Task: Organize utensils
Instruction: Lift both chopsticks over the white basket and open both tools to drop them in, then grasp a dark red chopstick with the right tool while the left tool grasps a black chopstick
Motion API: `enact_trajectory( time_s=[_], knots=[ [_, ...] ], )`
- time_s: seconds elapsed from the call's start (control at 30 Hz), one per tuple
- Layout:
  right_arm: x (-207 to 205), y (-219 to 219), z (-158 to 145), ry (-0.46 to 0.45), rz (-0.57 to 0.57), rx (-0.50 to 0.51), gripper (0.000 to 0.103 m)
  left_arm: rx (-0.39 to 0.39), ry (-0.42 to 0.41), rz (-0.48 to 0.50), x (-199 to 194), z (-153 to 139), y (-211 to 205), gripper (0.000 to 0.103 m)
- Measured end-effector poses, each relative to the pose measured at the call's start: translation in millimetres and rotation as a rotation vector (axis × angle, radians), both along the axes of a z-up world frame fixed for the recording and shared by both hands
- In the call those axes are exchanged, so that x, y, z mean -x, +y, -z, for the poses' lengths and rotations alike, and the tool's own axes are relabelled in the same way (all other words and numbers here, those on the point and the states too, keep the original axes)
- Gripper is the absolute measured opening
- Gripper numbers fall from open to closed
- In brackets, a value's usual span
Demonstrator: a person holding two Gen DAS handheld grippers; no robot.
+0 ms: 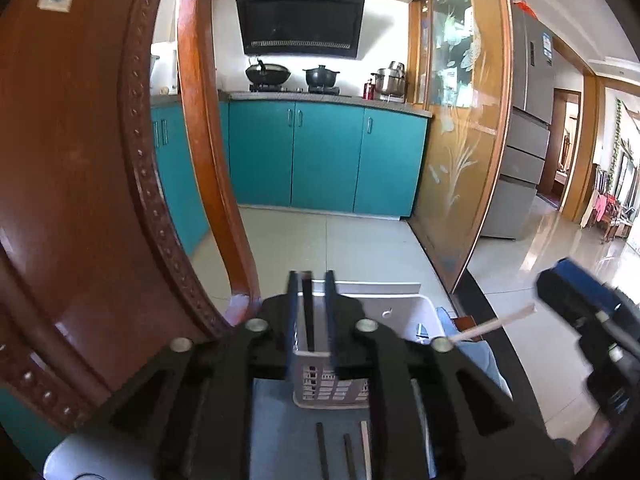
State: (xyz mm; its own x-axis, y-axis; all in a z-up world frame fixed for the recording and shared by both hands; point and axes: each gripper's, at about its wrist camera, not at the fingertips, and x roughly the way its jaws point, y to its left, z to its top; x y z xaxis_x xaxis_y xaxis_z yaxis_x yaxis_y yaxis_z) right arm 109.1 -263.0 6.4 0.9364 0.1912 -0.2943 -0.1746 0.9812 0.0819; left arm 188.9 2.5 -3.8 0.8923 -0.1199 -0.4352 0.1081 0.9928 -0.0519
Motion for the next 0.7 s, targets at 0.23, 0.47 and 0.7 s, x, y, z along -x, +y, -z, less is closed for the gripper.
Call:
enact_trajectory(
  time_s=[0.23,0.47,0.7],
  knots=[
    [40,-35,55,0.109,0.031,0.029,0.047,-0.047,-0.009,0.044,54,19,4,0.053],
    [6,-15,175,0.559,0.030,0.154,0.047,-0.117,0.281,0.101,65,106,1,0.056],
    [-10,21,209,0.660,-0.014,0.140,0.045,-0.094,0.468,0.124,70,152,3,0.056]
  ],
)
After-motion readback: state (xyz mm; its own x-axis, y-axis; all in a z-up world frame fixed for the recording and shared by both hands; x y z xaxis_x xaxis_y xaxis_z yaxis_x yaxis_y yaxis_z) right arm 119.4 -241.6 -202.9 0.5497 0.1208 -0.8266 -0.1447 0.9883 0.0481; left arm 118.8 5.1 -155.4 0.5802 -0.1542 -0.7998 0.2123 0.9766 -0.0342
